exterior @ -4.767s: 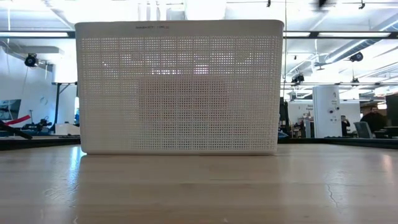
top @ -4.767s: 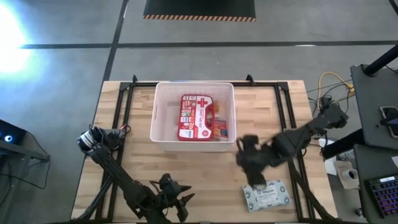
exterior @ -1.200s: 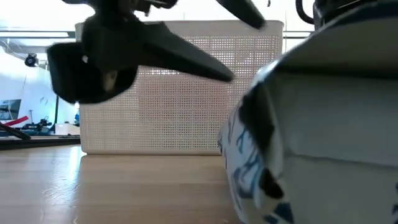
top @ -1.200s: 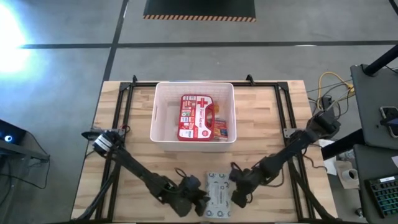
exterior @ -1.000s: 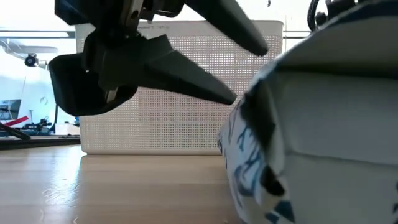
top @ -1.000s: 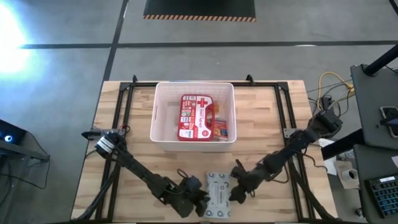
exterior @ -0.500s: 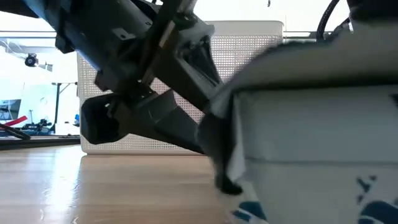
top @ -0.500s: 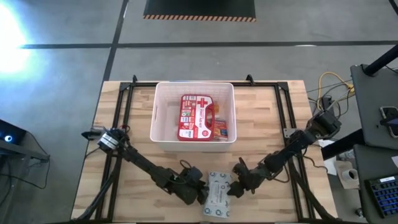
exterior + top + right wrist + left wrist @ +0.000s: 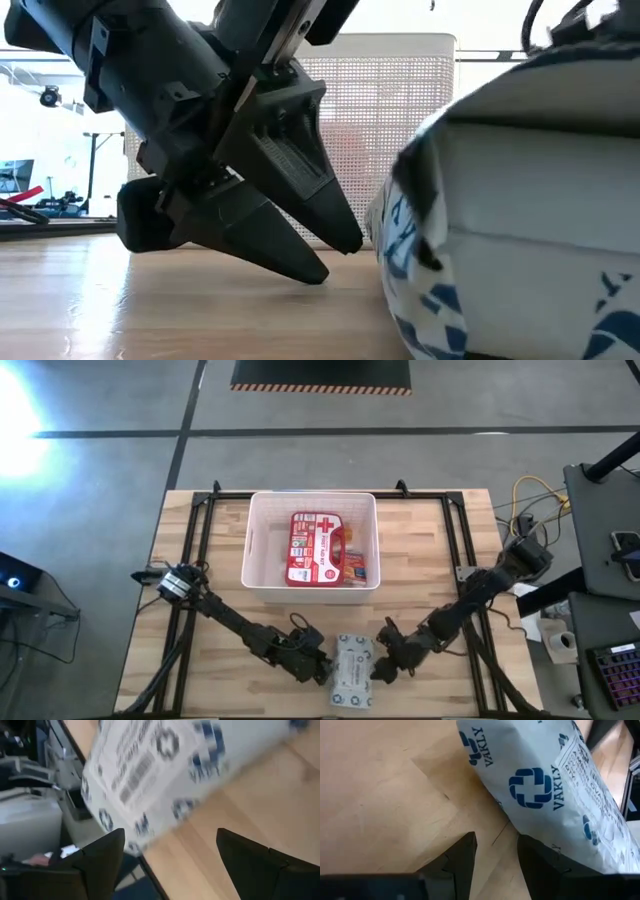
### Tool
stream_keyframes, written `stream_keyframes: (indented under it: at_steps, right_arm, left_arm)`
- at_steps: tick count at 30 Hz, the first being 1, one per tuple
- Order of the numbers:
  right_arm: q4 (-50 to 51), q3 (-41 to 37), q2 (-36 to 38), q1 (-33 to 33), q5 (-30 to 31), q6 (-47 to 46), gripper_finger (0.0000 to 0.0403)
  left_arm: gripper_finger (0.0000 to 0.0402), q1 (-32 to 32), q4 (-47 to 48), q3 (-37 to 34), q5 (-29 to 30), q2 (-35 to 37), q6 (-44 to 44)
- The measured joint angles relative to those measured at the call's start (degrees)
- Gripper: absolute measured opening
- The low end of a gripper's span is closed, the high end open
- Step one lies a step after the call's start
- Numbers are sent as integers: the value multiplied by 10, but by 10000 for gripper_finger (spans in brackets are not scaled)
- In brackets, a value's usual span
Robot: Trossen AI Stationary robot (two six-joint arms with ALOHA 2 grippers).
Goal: Pick & place medical supplies in basket/bin
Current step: Put the mailer bag into the white basket
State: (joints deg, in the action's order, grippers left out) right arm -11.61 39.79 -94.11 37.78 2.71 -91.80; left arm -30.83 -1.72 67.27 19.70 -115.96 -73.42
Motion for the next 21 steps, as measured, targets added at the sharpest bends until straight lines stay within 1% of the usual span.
stream_keyframes:
  at_steps: [2, 4, 6, 8, 11, 13, 14, 17, 19, 21]
  right_arm:
    - [20, 0, 16, 9, 2, -2, 306]
    - [44, 0, 33, 12, 18, -7, 304]
    - [93, 0, 50, 15, 35, -10, 304]
    - [132, 0, 58, 16, 36, -10, 304]
    - [175, -2, 68, 21, 33, -11, 304]
    - [179, -4, 68, 22, 28, -15, 304]
    - [183, -6, 67, 23, 24, -18, 304]
    - [182, -6, 51, 25, 13, -27, 304]
    - [170, -7, 43, 26, 13, -25, 304]
    - [140, -6, 33, 26, 14, -24, 304]
  left_arm:
    - [133, -1, 0, 0, 1, 0, -6]
    - [133, -6, 7, 9, 8, 2, -6]
    - [133, -10, 17, 25, 21, 3, 13]
    - [133, -14, 34, 47, 34, 5, 41]
    - [133, -23, 119, 99, 60, 9, 64]
    - [129, -29, 177, 134, 84, 5, 89]
    - [126, -31, 183, 149, 95, 4, 113]
    - [114, -32, 167, 183, 105, 4, 197]
    - [107, -26, 164, 194, 107, -2, 223]
    - [103, -17, 163, 187, 104, -12, 233]
